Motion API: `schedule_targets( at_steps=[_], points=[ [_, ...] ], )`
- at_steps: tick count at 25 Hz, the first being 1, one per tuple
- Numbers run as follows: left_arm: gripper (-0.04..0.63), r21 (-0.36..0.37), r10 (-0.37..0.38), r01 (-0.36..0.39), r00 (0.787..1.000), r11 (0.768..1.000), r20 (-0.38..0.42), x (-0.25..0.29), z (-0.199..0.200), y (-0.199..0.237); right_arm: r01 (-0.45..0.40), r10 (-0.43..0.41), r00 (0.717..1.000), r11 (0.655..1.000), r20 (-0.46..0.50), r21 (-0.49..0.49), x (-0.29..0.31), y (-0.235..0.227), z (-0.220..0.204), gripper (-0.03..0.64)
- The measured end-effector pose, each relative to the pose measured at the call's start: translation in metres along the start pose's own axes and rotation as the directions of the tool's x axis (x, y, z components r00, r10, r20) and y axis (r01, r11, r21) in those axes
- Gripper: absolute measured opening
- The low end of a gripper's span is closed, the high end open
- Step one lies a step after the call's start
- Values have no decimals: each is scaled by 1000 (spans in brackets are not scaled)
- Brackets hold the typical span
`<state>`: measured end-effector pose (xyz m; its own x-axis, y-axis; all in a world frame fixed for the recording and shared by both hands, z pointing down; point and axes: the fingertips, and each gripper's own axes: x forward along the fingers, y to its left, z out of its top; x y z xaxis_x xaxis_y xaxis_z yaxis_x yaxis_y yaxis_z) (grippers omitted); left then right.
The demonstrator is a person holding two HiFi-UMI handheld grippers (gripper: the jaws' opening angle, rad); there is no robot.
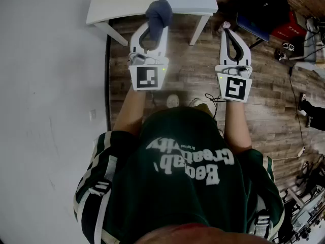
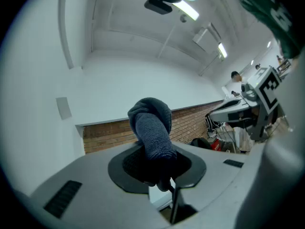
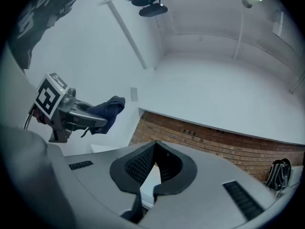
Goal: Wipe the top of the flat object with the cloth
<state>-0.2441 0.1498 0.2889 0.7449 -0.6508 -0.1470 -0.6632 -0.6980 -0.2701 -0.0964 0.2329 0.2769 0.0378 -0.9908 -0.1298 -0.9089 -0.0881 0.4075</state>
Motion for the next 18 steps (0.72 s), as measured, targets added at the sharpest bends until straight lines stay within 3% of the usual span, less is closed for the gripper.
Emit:
schedule_targets(
  at_steps=[18],
  points=[
    [75, -18, -2, 2, 1000, 1000, -1, -2, 1, 3, 6, -6, 1000, 1000, 22, 2, -1, 2, 7, -9]
  ],
)
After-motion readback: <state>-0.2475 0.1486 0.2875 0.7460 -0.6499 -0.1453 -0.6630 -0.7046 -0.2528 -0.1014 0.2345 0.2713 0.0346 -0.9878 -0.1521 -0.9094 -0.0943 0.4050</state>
